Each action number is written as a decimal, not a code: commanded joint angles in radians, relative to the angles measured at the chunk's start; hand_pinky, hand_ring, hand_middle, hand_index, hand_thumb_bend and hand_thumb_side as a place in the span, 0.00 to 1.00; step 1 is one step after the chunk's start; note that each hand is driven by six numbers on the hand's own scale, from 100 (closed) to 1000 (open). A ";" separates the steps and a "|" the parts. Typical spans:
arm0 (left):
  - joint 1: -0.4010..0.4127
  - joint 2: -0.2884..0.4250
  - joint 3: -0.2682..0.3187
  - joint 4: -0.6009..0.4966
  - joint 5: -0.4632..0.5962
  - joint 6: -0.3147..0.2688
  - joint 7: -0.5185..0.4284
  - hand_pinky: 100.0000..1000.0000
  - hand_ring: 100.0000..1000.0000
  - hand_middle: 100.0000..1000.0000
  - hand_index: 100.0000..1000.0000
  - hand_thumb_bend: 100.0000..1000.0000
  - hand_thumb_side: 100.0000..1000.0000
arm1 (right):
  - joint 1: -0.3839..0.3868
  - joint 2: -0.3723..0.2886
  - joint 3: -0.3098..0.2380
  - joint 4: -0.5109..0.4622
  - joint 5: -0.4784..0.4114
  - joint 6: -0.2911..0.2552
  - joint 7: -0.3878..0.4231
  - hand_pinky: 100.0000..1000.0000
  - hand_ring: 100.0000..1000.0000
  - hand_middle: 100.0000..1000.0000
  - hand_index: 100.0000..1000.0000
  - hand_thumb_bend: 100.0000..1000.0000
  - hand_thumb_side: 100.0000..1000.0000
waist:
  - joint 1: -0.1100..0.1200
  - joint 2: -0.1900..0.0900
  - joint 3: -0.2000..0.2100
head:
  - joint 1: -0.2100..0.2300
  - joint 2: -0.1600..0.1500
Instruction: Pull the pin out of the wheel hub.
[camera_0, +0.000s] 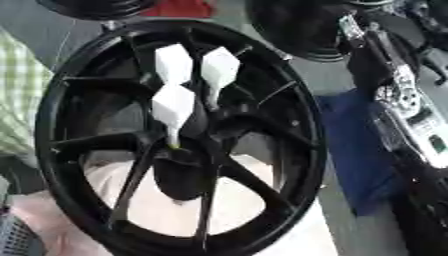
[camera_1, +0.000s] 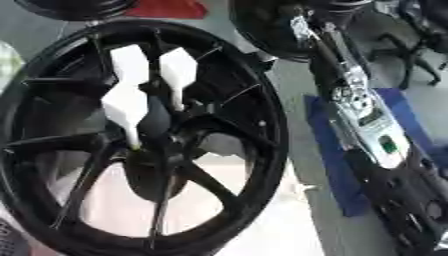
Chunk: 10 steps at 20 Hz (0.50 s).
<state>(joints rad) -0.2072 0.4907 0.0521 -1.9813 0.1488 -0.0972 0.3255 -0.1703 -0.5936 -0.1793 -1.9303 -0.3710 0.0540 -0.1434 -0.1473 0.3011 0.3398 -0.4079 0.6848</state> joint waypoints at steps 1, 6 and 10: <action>-0.014 0.023 0.001 -0.019 0.002 -0.001 -0.001 0.69 0.52 0.49 0.73 0.28 0.71 | -0.007 -0.020 -0.014 -0.016 -0.001 -0.001 -0.002 0.94 0.66 0.59 0.71 0.00 0.56 | 0.012 -0.018 -0.002 | -0.008 0.003; -0.028 0.115 -0.013 -0.019 -0.016 -0.001 -0.017 0.69 0.51 0.49 0.74 0.27 0.70 | -0.003 -0.027 -0.013 -0.016 0.004 0.001 -0.001 0.94 0.66 0.59 0.71 0.00 0.56 | 0.021 -0.014 -0.001 | -0.024 0.017; -0.049 0.261 -0.037 -0.019 -0.068 -0.004 -0.055 0.69 0.51 0.49 0.74 0.28 0.69 | 0.010 -0.034 -0.015 -0.019 0.011 0.001 -0.003 0.94 0.66 0.59 0.71 0.00 0.56 | 0.024 -0.014 0.001 | -0.040 0.030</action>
<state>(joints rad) -0.2452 0.6774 0.0171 -1.9814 0.0986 -0.0990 0.2833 -0.1578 -0.5943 -0.1793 -1.9304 -0.3661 0.0544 -0.1432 -0.1335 0.3017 0.3407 -0.4409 0.7111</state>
